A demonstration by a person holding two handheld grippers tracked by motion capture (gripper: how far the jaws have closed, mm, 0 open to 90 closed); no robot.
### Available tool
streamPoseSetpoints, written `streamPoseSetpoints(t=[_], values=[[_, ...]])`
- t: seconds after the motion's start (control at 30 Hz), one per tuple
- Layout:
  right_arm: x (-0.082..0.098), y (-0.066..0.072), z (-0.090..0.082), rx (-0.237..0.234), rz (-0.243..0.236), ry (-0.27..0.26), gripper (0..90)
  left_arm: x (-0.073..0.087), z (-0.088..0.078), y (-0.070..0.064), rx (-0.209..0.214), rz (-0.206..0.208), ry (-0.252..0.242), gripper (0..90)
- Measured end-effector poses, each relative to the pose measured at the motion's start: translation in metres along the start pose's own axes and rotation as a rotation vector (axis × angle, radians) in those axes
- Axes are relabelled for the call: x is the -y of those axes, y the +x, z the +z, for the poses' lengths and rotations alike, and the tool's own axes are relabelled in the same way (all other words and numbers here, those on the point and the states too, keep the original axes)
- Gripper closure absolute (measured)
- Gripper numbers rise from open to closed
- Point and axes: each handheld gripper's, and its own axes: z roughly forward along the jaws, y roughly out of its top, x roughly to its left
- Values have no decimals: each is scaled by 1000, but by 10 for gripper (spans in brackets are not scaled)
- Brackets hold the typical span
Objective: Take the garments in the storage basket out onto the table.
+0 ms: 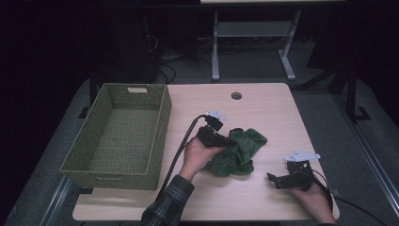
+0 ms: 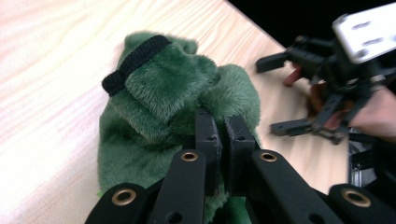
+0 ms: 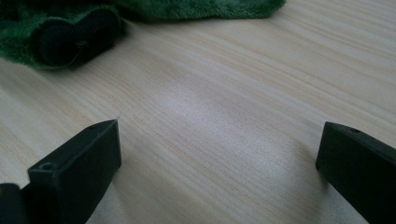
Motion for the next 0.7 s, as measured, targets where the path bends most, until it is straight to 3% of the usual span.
streamPoseSetpoints(t=[0.23,0.53,0.7], values=[[0,0,0,0,0,0,0,10,21,14,-44,12,35,859],[0,0,0,0,-1,0,0,18,33,17,-74,45,76,855],[0,0,0,0,-3,-1,0,12,21,6,-91,82,74,710]])
